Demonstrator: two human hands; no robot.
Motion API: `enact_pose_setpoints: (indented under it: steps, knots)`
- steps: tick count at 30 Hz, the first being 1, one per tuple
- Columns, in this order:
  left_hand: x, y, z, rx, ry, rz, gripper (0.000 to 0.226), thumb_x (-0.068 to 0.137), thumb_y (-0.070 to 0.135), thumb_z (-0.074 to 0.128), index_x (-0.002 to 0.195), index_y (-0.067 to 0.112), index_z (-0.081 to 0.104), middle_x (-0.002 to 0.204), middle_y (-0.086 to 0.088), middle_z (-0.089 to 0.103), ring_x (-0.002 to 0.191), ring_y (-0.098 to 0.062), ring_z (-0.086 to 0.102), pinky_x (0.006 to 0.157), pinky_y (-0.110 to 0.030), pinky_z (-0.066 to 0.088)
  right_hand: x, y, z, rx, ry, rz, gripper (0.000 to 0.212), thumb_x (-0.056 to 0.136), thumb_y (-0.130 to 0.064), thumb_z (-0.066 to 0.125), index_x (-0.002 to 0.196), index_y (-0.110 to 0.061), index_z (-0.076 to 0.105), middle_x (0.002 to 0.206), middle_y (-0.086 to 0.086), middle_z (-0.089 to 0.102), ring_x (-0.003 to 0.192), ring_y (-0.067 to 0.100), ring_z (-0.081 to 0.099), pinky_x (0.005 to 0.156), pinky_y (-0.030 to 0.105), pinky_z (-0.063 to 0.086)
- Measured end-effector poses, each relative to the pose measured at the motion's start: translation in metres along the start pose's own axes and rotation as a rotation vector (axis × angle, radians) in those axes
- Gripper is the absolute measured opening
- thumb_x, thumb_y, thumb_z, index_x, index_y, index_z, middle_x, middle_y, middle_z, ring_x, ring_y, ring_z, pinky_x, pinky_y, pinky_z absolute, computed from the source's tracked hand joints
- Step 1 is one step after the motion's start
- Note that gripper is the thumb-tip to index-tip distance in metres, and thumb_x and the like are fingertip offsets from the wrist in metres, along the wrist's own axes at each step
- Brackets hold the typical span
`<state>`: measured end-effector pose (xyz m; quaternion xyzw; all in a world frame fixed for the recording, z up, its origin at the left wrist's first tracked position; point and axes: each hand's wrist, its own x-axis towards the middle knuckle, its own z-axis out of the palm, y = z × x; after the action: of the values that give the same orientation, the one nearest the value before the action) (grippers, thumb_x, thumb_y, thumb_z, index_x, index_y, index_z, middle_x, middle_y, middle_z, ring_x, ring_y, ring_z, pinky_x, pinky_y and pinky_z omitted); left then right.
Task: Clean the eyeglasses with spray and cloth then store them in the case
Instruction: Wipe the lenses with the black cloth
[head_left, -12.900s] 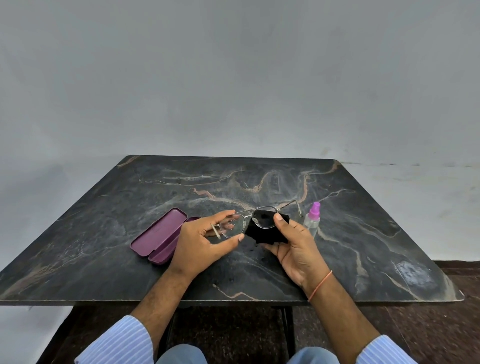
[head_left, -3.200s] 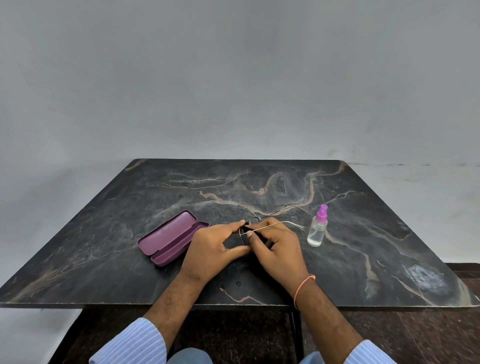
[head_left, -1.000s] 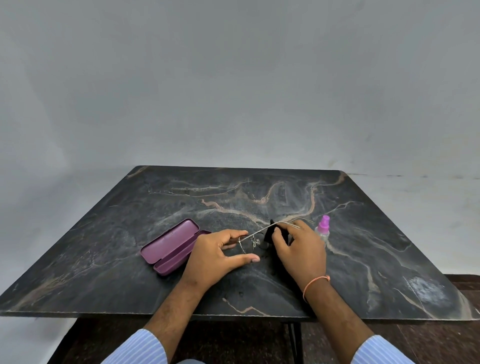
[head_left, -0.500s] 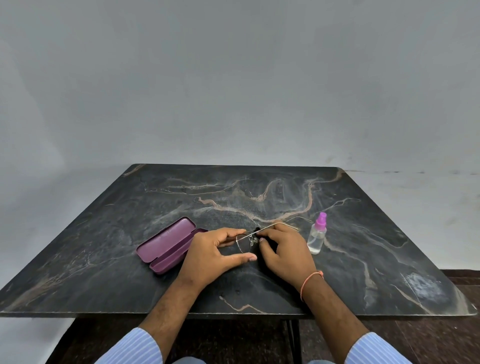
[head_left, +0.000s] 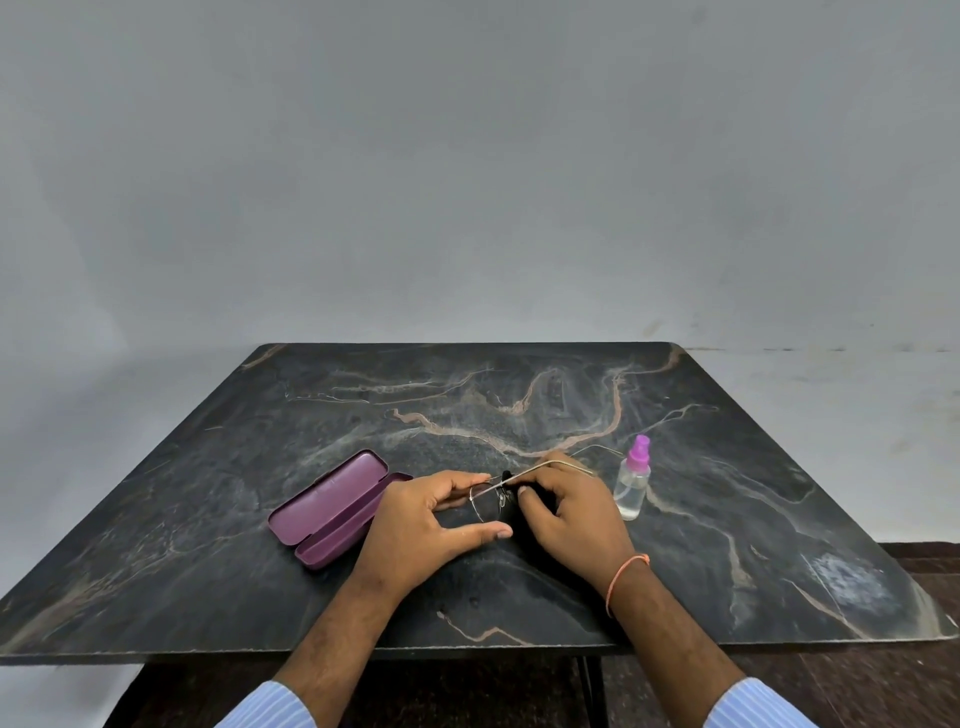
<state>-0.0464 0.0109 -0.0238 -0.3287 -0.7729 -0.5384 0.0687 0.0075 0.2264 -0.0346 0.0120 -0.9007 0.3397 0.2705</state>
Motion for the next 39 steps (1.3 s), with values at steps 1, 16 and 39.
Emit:
enact_pose_setpoints:
  steps: [1, 16, 39]
  knots:
    - [0.000, 0.000, 0.000, 0.000, -0.002, 0.000, 0.062, 0.067, 0.042, 0.102, 0.124, 0.024, 0.082, 0.116, 0.018, 0.082, 0.111, 0.003, 0.077, 0.102, -0.024, 0.061, 0.001, 0.000, 0.000, -0.021, 0.009, 0.006, 0.018, 0.093, -0.029, 0.062, 0.097, -0.030, 0.080, 0.090, -0.031, 0.059, 0.094, -0.002, 0.061, 0.086, 0.021, 0.047]
    - [0.002, 0.001, 0.001, 0.021, 0.025, -0.004, 0.061, 0.067, 0.041, 0.102, 0.122, 0.023, 0.083, 0.112, 0.021, 0.082, 0.108, 0.009, 0.075, 0.097, -0.012, 0.057, 0.005, 0.001, 0.000, 0.046, -0.063, 0.146, 0.032, 0.085, -0.040, 0.056, 0.097, -0.028, 0.084, 0.087, -0.014, 0.069, 0.093, 0.005, 0.064, 0.088, 0.035, 0.054]
    - [0.003, -0.004, 0.001, -0.021, 0.054, -0.018, 0.054, 0.068, 0.037, 0.102, 0.117, 0.023, 0.084, 0.108, 0.021, 0.083, 0.107, 0.003, 0.078, 0.096, -0.019, 0.061, 0.005, 0.003, 0.000, -0.046, -0.078, 0.084, 0.024, 0.093, -0.032, 0.065, 0.108, -0.032, 0.085, 0.096, -0.019, 0.071, 0.099, 0.008, 0.059, 0.086, 0.010, 0.037]
